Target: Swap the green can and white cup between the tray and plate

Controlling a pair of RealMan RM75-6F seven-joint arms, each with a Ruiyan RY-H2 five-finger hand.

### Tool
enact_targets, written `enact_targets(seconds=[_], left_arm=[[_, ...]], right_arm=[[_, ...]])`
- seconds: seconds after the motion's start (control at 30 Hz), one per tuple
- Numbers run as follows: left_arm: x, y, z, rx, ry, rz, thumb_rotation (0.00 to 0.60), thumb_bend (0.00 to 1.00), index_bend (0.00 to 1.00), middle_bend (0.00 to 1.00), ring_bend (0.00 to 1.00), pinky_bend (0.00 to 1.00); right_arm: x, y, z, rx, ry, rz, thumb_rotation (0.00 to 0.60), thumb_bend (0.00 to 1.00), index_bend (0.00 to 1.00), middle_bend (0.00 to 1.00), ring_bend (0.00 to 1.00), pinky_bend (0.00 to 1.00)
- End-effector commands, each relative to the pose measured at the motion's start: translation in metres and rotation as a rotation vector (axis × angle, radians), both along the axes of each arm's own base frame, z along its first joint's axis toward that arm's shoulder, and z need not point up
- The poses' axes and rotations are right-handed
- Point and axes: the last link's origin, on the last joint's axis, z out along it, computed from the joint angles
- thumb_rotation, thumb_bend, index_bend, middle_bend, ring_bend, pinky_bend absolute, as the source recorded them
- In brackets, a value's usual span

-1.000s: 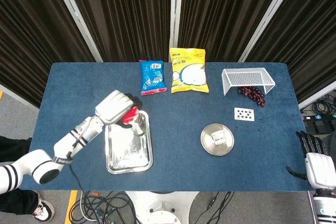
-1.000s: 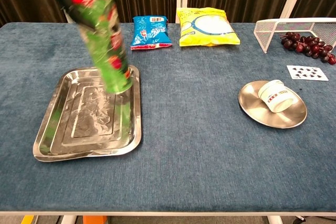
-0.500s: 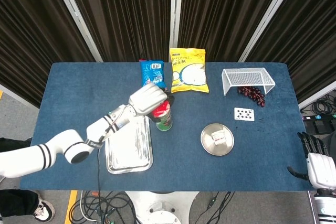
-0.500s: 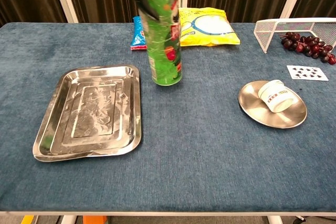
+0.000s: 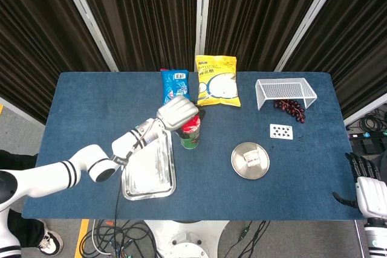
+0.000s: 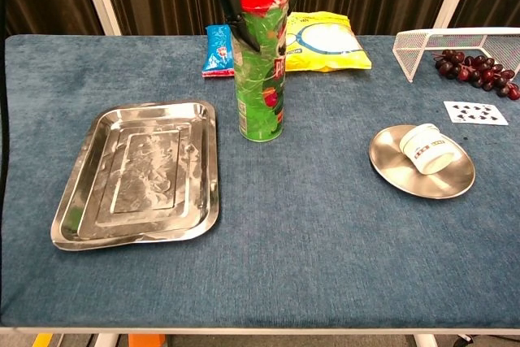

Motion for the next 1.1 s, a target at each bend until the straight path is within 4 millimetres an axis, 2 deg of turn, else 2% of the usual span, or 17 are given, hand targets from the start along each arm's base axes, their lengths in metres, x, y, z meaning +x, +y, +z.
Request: enact_targets(seconds=[0.03,0.17,0.4,0.53,0.67,0.87,1.0,1.1], left_arm=[[-0.002,0.0,0.001,0.006,-0.003,0.0,0.6,0.06,0.19,0.28,0.23,0.59],[-0.002,0.0,0.004,0.014,-0.02,-0.003,0.6,0.04,0.13,0.18,0.13,0.5],[0.0,-0.001,0.014,0.029,-0.031,-0.017,0.6,0.03,0.11,0.15,0.11,0.5],[-0.013,-0.004,0.028,0.04,0.012,0.012,0.6,0.03,0.11,0.13,0.11,0.49],[-0.045,-0.013,0.054,0.085,0.097,0.076,0.6,0.03,0.11,0.08,0.06,0.46],[-0.107,-0.045,0.092,0.228,0.067,0.241,0.6,0.03,0.1,0.08,0.06,0.43],[-0.152,-0.076,0.106,0.323,0.014,0.345,0.6,0.02,0.1,0.09,0.06,0.41],[-0.182,-0.1,0.107,0.378,-0.017,0.392,0.6,0.02,0.1,0.11,0.06,0.39]], right_arm=[[0.0,0.0,0.0,-0.002,0.001,0.003,0.6,0.05,0.0,0.05,0.0,0.0],[0.001,0.0,0.001,-0.004,0.003,0.007,0.6,0.06,0.0,0.05,0.0,0.0],[0.001,0.0,0.0,-0.002,0.004,0.011,0.6,0.05,0.0,0.05,0.0,0.0],[0.003,-0.001,-0.001,0.011,0.007,0.02,0.6,0.05,0.0,0.05,0.0,0.0],[0.006,-0.001,-0.005,0.04,0.025,0.036,0.6,0.05,0.0,0.05,0.0,0.0],[0.022,-0.014,-0.011,0.071,0.053,0.093,0.6,0.05,0.0,0.05,0.0,0.0],[0.047,-0.035,-0.015,0.106,0.084,0.184,0.6,0.05,0.0,0.05,0.0,0.0],[0.067,-0.057,-0.017,0.135,0.092,0.246,0.6,0.05,0.0,0.05,0.0,0.0]])
